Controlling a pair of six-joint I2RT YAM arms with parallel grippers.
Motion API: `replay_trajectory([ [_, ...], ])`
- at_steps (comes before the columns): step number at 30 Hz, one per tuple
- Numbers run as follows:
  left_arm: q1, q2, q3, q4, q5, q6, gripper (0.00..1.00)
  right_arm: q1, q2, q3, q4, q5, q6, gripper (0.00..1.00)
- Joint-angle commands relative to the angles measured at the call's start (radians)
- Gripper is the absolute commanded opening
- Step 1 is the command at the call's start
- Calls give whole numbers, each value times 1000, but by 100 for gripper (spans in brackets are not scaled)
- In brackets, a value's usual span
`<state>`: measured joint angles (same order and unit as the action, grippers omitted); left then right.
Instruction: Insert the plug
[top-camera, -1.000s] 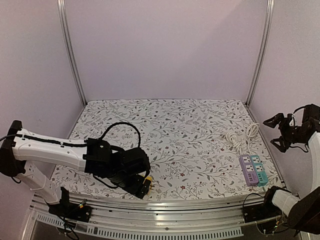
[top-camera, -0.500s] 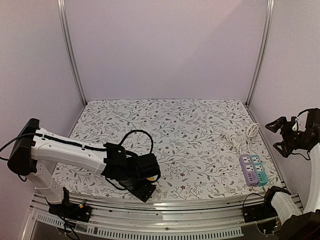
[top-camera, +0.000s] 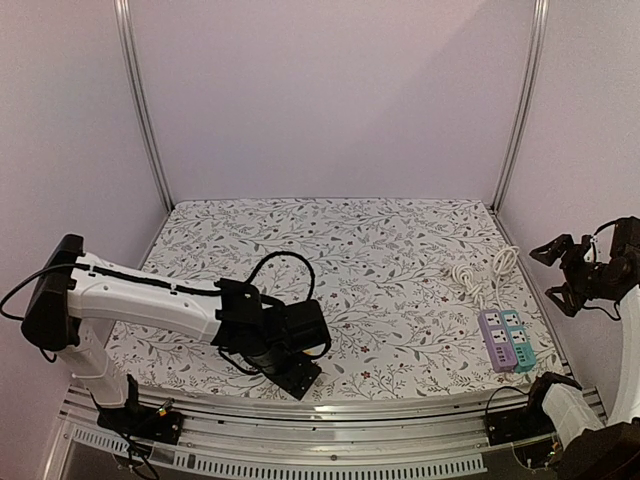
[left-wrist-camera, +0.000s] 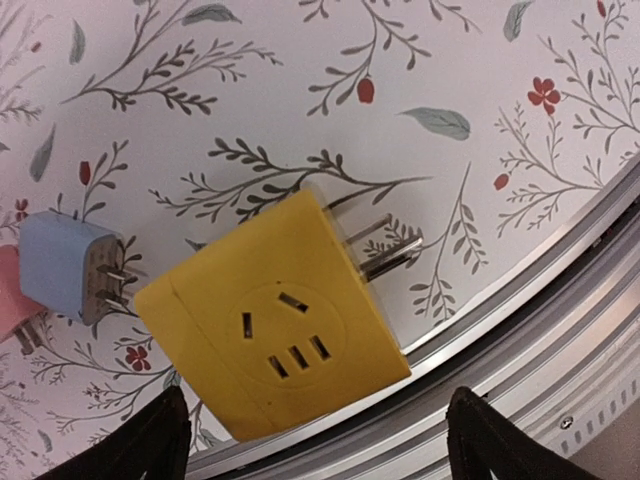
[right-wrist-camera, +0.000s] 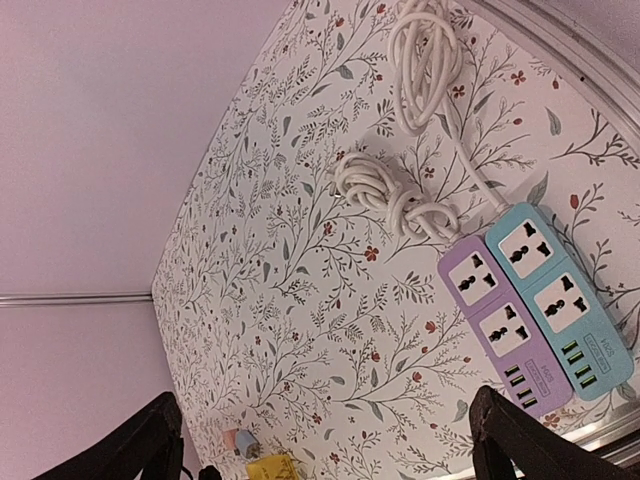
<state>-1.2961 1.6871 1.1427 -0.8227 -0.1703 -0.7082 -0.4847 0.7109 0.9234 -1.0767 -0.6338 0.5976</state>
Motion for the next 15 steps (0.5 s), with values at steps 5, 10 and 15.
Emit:
replay_trajectory([
  [5,21,7,37,-78,-92,-132,86,5,3,-3,7,-1,13,99],
  [10,23,34,65,-72,-77,-159,83,4,8,-2,10,-6,13,99],
  [15,23,68,104,-57,-44,-162,83,4,15,0,10,-9,10,99],
])
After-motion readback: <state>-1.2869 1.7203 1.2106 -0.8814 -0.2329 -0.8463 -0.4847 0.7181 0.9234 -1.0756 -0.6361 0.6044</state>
